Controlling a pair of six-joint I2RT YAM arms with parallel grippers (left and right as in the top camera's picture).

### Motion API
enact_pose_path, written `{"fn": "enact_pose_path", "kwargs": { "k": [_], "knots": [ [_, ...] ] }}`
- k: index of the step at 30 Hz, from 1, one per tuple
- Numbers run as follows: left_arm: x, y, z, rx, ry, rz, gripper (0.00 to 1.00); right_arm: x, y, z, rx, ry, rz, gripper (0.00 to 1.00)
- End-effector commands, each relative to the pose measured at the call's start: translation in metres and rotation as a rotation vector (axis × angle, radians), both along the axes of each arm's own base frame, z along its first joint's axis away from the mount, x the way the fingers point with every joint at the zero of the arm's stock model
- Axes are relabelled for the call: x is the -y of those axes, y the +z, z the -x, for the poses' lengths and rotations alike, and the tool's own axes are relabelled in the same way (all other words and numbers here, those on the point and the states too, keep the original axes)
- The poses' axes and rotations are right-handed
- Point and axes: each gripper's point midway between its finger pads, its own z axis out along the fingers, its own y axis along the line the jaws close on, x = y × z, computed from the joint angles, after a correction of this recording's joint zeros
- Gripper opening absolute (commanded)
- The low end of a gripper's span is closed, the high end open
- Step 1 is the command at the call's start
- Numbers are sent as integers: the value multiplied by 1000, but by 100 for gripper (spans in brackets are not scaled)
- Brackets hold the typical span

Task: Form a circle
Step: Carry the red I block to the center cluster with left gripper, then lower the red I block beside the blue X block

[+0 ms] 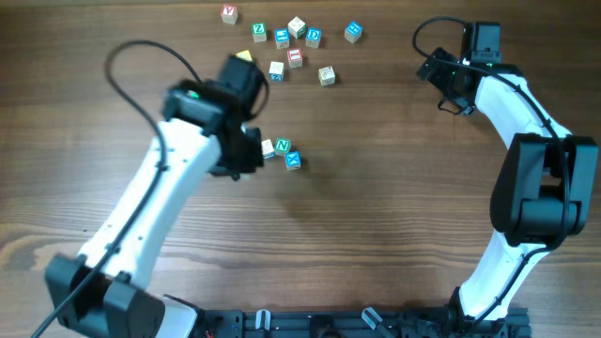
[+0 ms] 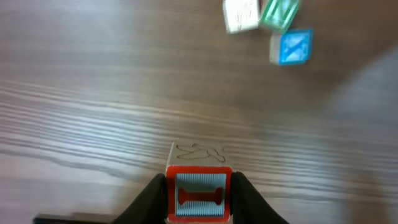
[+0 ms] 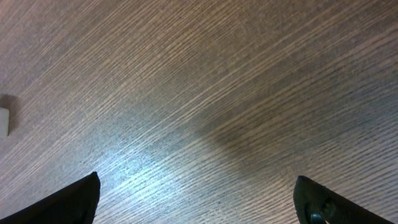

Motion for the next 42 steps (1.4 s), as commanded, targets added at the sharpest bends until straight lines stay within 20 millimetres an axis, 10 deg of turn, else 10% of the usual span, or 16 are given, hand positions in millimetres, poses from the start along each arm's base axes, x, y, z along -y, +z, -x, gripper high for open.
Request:
{"fn": "enact_pose_path", "kwargs": {
  "k": [1, 6, 16, 36, 42],
  "knots": [
    [14, -63, 12, -13, -32, 8, 27, 1, -9, 2, -19, 8, 14, 100],
    [23, -120, 5, 70, -52, 48, 28, 1, -9, 2, -19, 8, 14, 100],
    [32, -149, -13, 106, -152, 49, 29, 1, -9, 2, -19, 8, 14, 100],
    [54, -149, -16, 98, -44, 181, 31, 1, -9, 2, -19, 8, 14, 100],
    [55, -149, -15, 92, -40, 189, 51, 1, -9, 2, -19, 8, 14, 100]
  ]
}}
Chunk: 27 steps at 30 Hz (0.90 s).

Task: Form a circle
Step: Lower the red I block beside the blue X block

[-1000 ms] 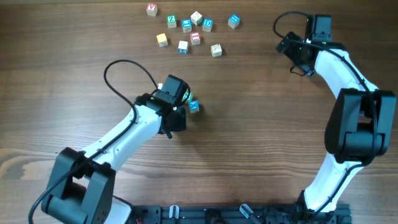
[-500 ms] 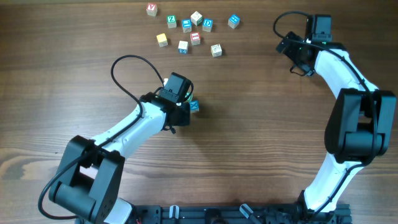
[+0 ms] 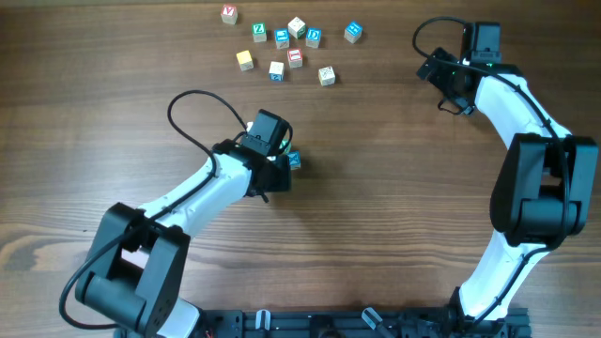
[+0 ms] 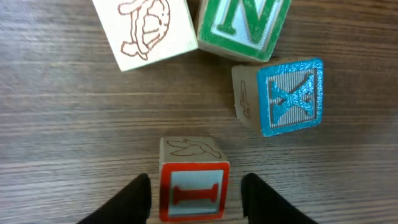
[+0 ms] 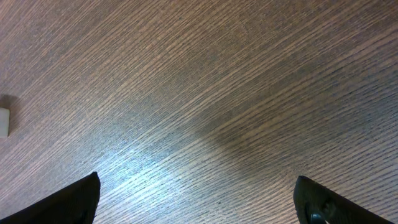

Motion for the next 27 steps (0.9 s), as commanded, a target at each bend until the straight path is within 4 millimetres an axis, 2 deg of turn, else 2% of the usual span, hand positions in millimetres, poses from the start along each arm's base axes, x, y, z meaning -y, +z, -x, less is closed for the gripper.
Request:
{"fn": "enact_pose_path", "kwargs": {
  "k": [1, 4, 13, 19, 27],
  "knots": [
    [2, -6, 6, -37, 14, 12, 50, 1, -10, 2, -20, 8, 14, 100],
    [-1, -8, 11, -59, 14, 0, 43, 1, -10, 2, -20, 8, 14, 100],
    [8, -5, 6, -41, 9, 48, 36, 1, -10, 2, -20, 8, 14, 100],
    [10, -4, 3, -28, 11, 55, 39, 1, -10, 2, -20, 8, 14, 100],
    [11, -4, 1, -21, 12, 59, 36, 1, -10, 2, -20, 8, 14, 100]
  ]
}}
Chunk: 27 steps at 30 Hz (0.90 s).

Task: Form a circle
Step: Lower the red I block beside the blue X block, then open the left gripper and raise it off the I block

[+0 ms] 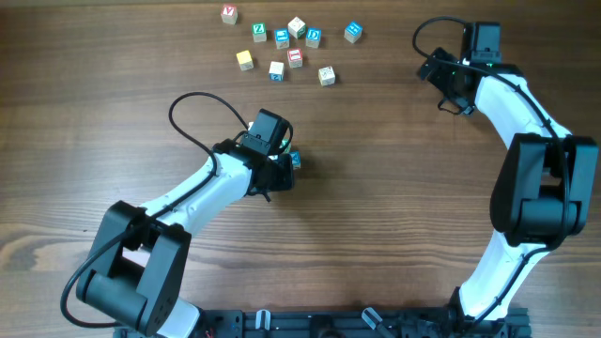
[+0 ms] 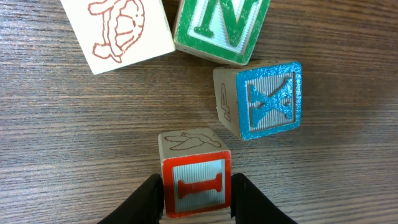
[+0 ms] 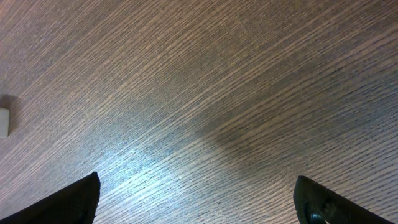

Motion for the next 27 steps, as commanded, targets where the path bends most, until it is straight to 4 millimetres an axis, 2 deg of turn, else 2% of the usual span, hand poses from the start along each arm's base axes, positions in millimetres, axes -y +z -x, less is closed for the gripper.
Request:
{"fn": "enact_pose_path", "kwargs": {
  "k": [1, 9, 16, 19, 21, 25, 27],
  "knots": [
    [1, -4, 2, -12, 7, 6, 36, 1, -10, 2, -20, 8, 14, 100],
    [2, -3, 1, -7, 7, 9, 34, 1, -10, 2, -20, 8, 14, 100],
    [2, -3, -1, -2, 6, 12, 37, 1, -10, 2, -20, 8, 14, 100],
    [3, -2, -2, 4, 6, 15, 31, 1, -10, 2, -20, 9, 14, 100],
    [3, -2, -2, 5, 6, 15, 31, 1, -10, 2, -20, 8, 14, 100],
    [3, -2, -2, 5, 6, 15, 32, 1, -10, 2, -20, 9, 14, 100],
    [3, -2, -2, 5, 6, 15, 38, 1, -10, 2, -20, 8, 14, 100]
  ]
}}
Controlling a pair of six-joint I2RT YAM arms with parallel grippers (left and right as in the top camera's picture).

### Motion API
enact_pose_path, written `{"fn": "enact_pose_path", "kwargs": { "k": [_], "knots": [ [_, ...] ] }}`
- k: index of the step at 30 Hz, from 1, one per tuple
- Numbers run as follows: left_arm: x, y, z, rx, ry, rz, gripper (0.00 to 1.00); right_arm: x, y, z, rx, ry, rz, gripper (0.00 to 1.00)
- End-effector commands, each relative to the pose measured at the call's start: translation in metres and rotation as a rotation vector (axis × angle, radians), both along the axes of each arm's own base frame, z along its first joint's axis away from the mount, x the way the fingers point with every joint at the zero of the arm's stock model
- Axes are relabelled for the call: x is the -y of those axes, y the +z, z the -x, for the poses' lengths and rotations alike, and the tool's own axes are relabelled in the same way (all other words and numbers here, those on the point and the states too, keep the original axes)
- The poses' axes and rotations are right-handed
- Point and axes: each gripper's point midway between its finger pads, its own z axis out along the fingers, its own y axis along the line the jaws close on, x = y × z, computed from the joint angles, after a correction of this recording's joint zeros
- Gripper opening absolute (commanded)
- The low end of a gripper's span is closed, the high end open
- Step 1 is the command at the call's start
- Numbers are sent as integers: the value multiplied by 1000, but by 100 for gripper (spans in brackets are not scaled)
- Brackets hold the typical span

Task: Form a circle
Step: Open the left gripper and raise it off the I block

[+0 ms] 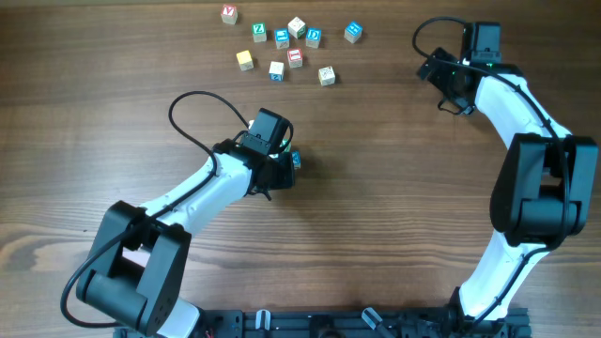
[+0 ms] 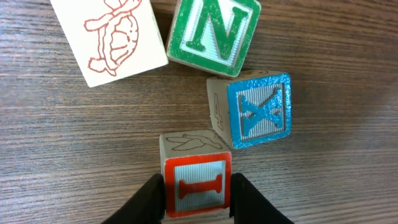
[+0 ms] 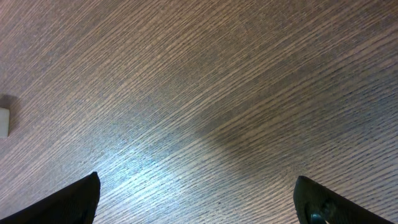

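In the left wrist view my left gripper is shut on a red I block, which sits on the table. Its top left corner nearly touches a blue X block. Beyond that are a green N block and a white turtle block, the row curving like an arc. From overhead, the left gripper covers most of this group, and only the blue block peeks out. My right gripper is open over bare wood at the far right.
Several loose letter blocks lie scattered at the table's far edge, left of centre. A cable loops above the left arm. A small pale block edge shows at the left border of the right wrist view.
My left gripper, still shut on the red I block, has shifted slightly toward the blue X block, so the group appears closer in the wrist view. The right arm has not moved.
At first my left gripper carried the red I block well short of the three-block group. Then the block stood on the table below the blue X block with the fingers apart. After that the fingers were shut on it again, and now it is nearer the X block.
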Motion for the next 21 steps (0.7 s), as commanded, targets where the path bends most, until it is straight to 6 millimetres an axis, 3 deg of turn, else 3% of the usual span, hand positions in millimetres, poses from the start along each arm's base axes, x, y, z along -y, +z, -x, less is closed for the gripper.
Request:
{"fn": "enact_pose_path", "kwargs": {
  "k": [1, 4, 8, 12, 14, 17, 21],
  "knots": [
    [1, -4, 2, -14, 2, 4, 41, 1, -10, 2, -20, 8, 14, 100],
    [0, 3, 0, -4, -4, 4, 49, 1, -10, 2, -20, 8, 14, 100],
    [-16, 49, -23, 62, 48, -49, 51, 1, -10, 2, -20, 8, 14, 100],
    [-17, 104, -41, 119, 29, -39, 52, 1, -10, 2, -20, 9, 14, 100],
    [-15, 120, -47, 142, 12, -37, 53, 1, -10, 2, -20, 8, 14, 100],
    [-15, 123, -48, 146, 9, -37, 52, 1, -10, 2, -20, 8, 14, 100],
    [-17, 108, -38, 77, -1, -66, 52, 1, -10, 2, -20, 8, 14, 100]
  ]
}}
